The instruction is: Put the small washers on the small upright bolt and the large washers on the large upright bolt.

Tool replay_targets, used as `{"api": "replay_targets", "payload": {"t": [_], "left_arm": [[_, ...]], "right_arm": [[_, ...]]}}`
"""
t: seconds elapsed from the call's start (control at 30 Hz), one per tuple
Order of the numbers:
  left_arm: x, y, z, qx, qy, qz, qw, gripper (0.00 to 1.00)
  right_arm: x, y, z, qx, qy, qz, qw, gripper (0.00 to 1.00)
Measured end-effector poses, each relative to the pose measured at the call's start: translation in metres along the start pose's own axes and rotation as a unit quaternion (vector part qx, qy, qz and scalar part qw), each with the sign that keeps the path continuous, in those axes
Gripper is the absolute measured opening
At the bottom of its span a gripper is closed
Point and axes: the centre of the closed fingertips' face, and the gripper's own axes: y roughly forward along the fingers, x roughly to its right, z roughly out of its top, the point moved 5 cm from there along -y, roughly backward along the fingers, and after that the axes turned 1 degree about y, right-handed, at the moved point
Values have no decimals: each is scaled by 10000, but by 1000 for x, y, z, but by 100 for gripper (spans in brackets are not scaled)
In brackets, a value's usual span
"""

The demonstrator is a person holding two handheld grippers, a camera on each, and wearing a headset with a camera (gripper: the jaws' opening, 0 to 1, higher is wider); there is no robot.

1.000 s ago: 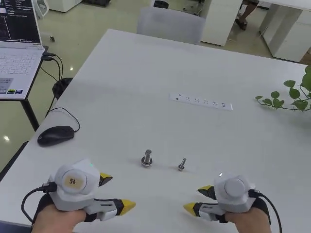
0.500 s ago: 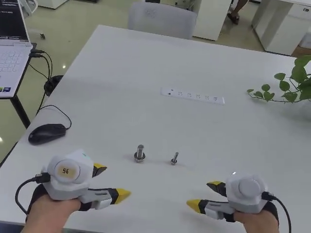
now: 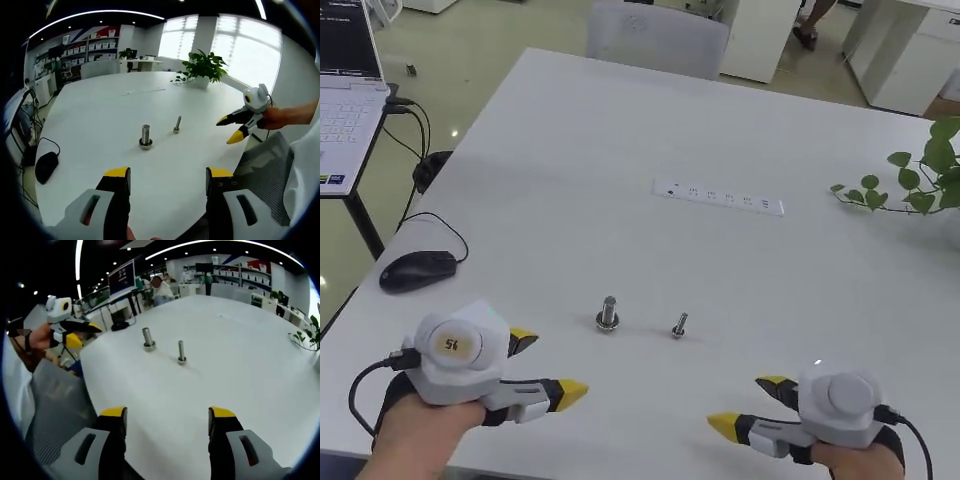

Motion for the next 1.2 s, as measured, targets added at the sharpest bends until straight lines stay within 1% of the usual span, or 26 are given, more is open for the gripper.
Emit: {"api": "replay_targets", "payload": {"t": [0.07, 0.1, 0.17, 0.53, 0.67, 0.87, 1.0, 1.2], "left_arm": [[0, 0, 0, 8, -13, 3, 10000, 60], [0, 0, 0, 10, -14, 3, 10000, 60], [1, 0, -1, 1, -24, -6, 10000, 60], [4, 0, -5, -47, -18, -44, 10000, 61], [4, -1, -6, -51, -24, -39, 10000, 61], [7, -1, -7, -76, -14, -51, 10000, 61], [10, 0, -9, -96, -9, -78, 9999, 61], [13, 0, -11, -120, 0, -108, 9999, 61]], "right_arm": [[0, 0, -2, -66, -5, 17, 10000, 67], [-1, 0, -4, -140, -14, 44, 9999, 66], [-2, 0, -11, -385, -136, 24, 9992, 66], [-7, 1, -12, -207, 37, 63, 9998, 71], [-9, 1, -11, -71, 131, 71, 9999, 74], [-14, 0, -14, -90, 182, 142, 9997, 73], [-17, 0, -19, -191, 125, 166, 9996, 73], [-17, -2, -18, -120, 162, 146, 9997, 74]]}}
